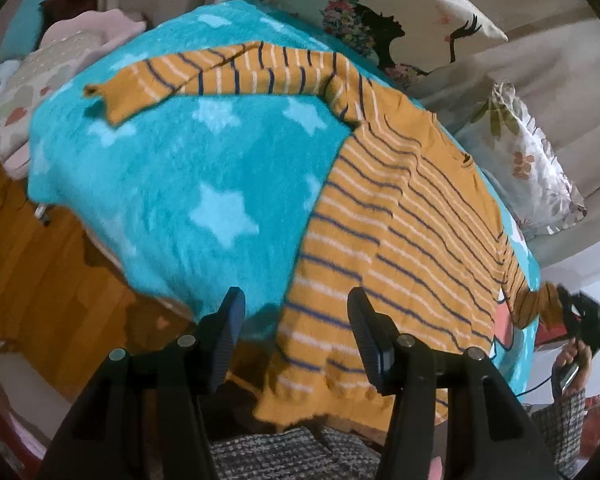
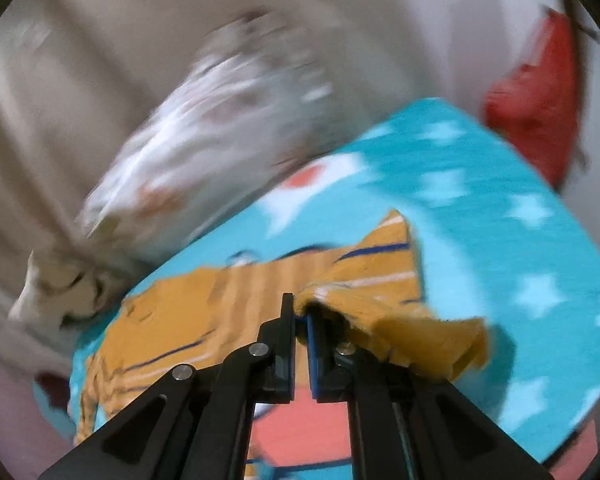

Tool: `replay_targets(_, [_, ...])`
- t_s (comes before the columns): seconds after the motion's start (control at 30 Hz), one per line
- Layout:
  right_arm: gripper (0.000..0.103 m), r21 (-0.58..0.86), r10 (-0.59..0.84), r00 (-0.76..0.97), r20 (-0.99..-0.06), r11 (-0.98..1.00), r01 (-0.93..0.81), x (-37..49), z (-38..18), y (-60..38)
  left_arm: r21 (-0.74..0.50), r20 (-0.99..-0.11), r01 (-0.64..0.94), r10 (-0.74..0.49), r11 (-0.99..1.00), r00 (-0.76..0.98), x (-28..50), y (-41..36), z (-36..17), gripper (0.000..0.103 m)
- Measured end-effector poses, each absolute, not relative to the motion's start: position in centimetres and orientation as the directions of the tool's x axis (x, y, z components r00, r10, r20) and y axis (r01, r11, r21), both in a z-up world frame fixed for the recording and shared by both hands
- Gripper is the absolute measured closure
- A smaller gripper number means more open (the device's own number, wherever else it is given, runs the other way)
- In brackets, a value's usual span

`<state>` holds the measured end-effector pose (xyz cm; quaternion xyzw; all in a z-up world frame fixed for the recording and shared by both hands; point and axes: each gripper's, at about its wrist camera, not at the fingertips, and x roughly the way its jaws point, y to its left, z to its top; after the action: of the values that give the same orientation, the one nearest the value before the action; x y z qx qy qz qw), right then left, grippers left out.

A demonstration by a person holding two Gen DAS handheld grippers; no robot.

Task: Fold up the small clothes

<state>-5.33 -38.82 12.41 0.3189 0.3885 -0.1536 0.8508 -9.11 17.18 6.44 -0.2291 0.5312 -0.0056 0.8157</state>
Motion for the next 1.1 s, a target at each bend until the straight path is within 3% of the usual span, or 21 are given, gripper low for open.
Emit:
replay_targets(0.33, [0.098,0.341,0.172,0.561,-0.81,0.916,0.211,8.1,10.2,-14.5,-0.391,-0.857,-0.264,-0.244,0.882,0.454,-5.6,26.5,6.3,0.051])
replay_targets(0.43, [0.098,0.224,0.141,0.507,-0.851,0.969,0.107,11.0,8.1,-7.0,-0.385,-0.865,-0.295,-0.231,0.874,0.446,-5.3,29.8,5.7,0.051])
replay_targets(0.53, [0.097,0.017,0.031,0.459,-0.888,0.999,-0.033,12.5,5.5,0.3,-0.381,-0.873,-0.334,-0.217,0.862,0.437,-5.1,32.8,5.0,0.051])
replay_targets(0.67, [0.088,-0.297,-0.179,0.46,-0.87,0.934,-0.199,12.9,2.8,7.3,-0.392,-0.875,-0.372,-0.216,0.842,0.433,-4.7,35.5,4.2,0.051])
replay_targets(0.77, [0.063,-0.451,-0.252,0.508,-0.823,0.834,-0.317,11.8,1.5,11.3,-0.402,-0.873,-0.382,-0.222,0.832,0.435,-4.3,36.9,3.9,0.051])
replay_targets(0.97, [0.052,-0.682,-0.302,0.649,-0.698,0.559,-0.472,9.1,-0.7,17.6,-0.411,-0.871,-0.372,-0.236,0.833,0.432,-3.2,37.5,3.6,0.051])
replay_targets(1.1, [0.048,-0.724,-0.287,0.691,-0.663,0.479,-0.496,7.6,-0.8,18.6,-0.419,-0.868,-0.359,-0.252,0.834,0.427,-2.7,37.3,3.4,0.051])
